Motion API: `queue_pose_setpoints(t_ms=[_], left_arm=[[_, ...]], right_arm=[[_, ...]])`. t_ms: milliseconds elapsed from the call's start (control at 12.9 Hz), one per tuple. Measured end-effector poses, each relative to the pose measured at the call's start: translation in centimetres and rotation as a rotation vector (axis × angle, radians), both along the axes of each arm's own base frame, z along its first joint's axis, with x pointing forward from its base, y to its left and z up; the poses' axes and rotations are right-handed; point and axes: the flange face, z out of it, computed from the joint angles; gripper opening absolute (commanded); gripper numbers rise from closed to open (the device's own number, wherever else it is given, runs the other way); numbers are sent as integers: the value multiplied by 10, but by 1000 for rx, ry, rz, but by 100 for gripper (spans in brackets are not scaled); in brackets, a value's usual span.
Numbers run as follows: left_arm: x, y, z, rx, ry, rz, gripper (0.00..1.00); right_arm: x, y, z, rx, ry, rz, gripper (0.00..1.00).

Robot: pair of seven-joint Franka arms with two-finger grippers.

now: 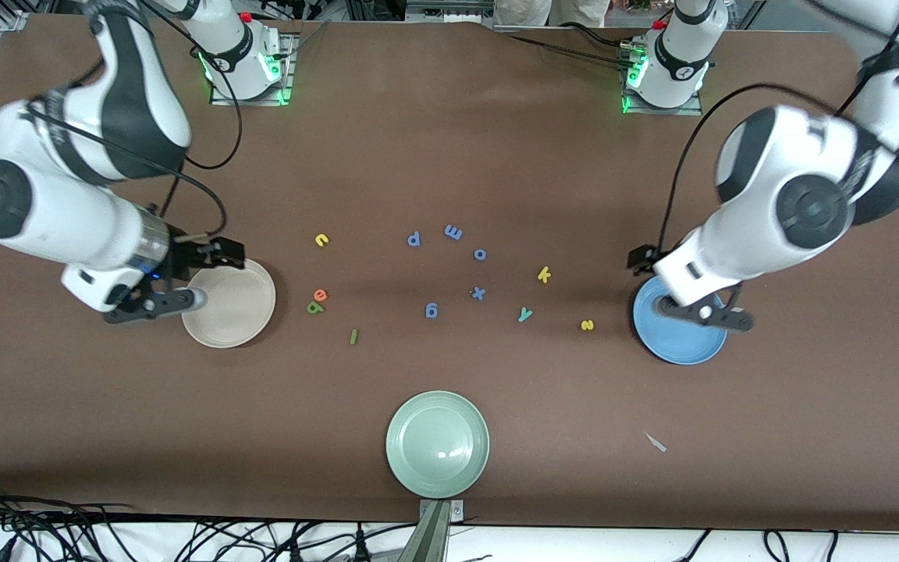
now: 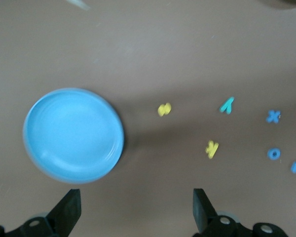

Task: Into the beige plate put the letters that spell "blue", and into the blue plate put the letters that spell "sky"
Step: 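Reach the right gripper to the green letter while the left gripper reaches the yellow k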

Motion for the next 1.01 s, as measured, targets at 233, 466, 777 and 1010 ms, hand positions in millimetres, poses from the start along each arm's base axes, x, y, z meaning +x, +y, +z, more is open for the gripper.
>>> queue_pose_setpoints(t_ms=[233,466,777,1010], left_arm=[[-2,-46,-42,-2,18,-69,100],[-20,-78,-70,-13,70,-259,100],[-45,-72,-112,-41,90,-454,100],[-74,-85,-146,-59,46,-497,100]], right_arm=[[5,53,-53,-8,-29,-1,100],[13,71,-119,1,-109,-20,100],[11,65,-195,13,-209,-55,100],[-3,59,-220,8,-218,-68,100]])
